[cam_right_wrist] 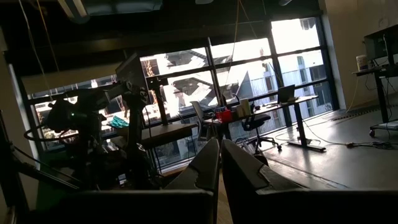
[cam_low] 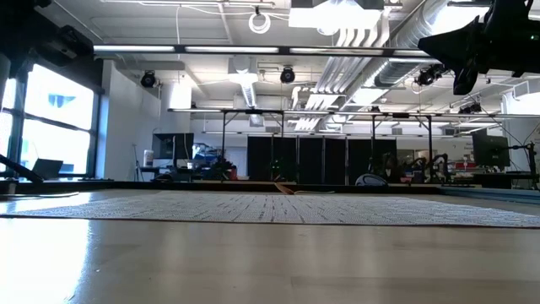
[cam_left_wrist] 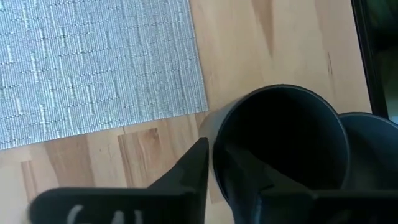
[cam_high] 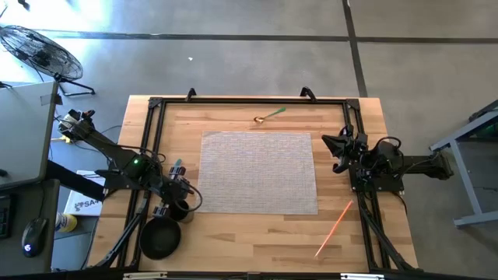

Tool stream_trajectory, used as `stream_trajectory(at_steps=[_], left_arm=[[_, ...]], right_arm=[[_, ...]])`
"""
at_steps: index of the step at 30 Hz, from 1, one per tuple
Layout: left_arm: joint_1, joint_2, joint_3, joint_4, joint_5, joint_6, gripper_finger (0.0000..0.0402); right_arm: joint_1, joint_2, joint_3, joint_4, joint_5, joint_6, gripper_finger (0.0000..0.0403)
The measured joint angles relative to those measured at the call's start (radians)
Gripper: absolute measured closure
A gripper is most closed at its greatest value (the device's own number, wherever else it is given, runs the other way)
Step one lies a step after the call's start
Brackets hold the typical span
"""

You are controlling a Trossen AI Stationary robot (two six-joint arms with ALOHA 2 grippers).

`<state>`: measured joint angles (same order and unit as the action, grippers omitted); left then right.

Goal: Pick & Place Utensil
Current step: Put the black cup on the gray mat

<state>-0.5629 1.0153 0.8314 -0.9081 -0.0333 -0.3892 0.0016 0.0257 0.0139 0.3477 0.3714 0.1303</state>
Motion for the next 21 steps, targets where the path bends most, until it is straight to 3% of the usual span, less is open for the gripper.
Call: stream_trajectory(at_steps=[5, 9, 21], left_arm=[[0.000, 0.000, 0.000, 0.000, -0.030, 0.009, 0.0299], [0.000, 0.000, 0.000, 0.000, -0.026, 0.015, 0.0293], [0.000, 0.000, 0.000, 0.000, 0.001, 0.023, 0.0393]], right_arm=[[0.000, 0.000, 0.000, 0.000, 0.000, 0.000, 0.0391], [0.000, 0.000, 0.000, 0.000, 0.000, 0.000, 0.0391], [0.000, 0.000, 0.000, 0.000, 0.000, 0.000, 0.0391]])
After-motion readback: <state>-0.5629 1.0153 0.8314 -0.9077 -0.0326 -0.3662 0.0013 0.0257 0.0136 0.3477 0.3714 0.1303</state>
